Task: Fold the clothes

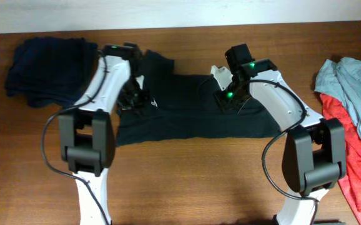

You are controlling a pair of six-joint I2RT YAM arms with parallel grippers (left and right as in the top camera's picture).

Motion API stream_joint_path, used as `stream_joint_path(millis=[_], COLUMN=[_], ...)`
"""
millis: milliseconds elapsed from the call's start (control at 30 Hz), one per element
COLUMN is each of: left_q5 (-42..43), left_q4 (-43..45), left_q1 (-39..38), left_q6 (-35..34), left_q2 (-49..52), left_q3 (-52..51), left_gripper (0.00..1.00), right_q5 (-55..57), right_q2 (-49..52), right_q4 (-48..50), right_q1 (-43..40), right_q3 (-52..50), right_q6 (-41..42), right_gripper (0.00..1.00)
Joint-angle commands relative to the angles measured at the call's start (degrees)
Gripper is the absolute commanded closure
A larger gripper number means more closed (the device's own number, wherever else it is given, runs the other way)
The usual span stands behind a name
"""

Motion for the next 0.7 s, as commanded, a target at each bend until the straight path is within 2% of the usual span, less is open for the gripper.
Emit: stream_joint_path(millis=[0, 233, 533, 667], left_q5=[-5.9, -8.7, -9.3, -9.3], left_q4=[-0.1, 6.4, 12.5, 14.2], left_q1=[-3.7, -7.7, -7.1, -6.7], left_q6=[0.2, -2.5, -4.3, -7.7], left_q2=[-0.2, -0.2, -0.2, -0.2], left_q3=[-1.1, -7.3, -13.8, -13.9], left_gripper=[1.0, 1.0, 1.0, 1.0], right_q5=[0.6, 0.6, 0.4, 0.0], right_q2=[2.0, 4.0, 5.3, 5.3], right_q4=[0.3, -0.3, -3.5, -4.7], right_q1=[-0.1, -0.1, -0.1, -0.1], right_q3=[0.4, 0.4, 0.4, 0.4], right_q6=[-3.0, -6.0, -7.3, -9.6], right_gripper=[0.96, 0.96, 0.96, 0.96])
